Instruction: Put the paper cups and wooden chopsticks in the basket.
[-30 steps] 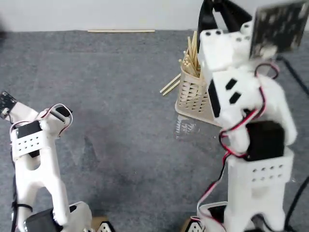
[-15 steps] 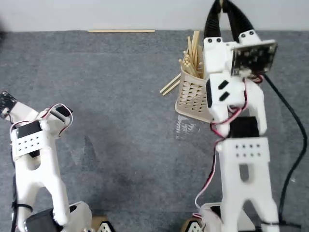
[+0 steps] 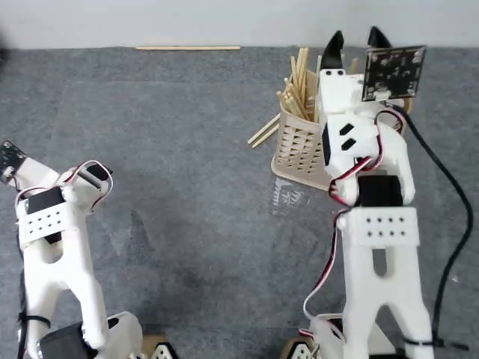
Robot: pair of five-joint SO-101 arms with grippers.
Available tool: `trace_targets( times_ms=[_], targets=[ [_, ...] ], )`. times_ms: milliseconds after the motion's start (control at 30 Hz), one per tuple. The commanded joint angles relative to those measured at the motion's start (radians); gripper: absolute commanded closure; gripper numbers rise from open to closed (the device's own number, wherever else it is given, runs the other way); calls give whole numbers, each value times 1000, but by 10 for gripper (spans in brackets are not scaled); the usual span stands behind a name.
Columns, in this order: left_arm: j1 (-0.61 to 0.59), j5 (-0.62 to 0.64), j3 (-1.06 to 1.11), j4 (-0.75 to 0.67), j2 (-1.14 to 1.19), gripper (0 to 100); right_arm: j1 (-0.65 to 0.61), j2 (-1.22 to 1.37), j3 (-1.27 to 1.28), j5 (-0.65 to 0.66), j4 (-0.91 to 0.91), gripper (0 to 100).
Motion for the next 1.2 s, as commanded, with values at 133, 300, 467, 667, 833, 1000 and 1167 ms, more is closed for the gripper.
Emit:
trace_targets(
  times_ms=[133, 300, 467, 667, 833, 1000, 1167],
  targets=[
    [2, -35, -4, -17, -44, 695, -124, -179, -141, -100, 472, 885],
    [5, -107, -4, -58, -44, 695, -128, -289, -141, -196, 720, 887],
    [44, -295, -12, -92, -44, 695, -65, -390, -46, -236, 901, 887],
    [221, -543, -62, -44, -44, 713, 119, -562, 198, -345, 920, 887],
    [318, -655, -217, 103, -40, 732, 248, -717, 399, -370, 920, 885],
    [442, -786, -410, 265, 89, 732, 323, -829, 555, -373, 886, 886],
    [528, -822, -638, 308, 364, 732, 401, -900, 713, -373, 719, 887]
  ],
)
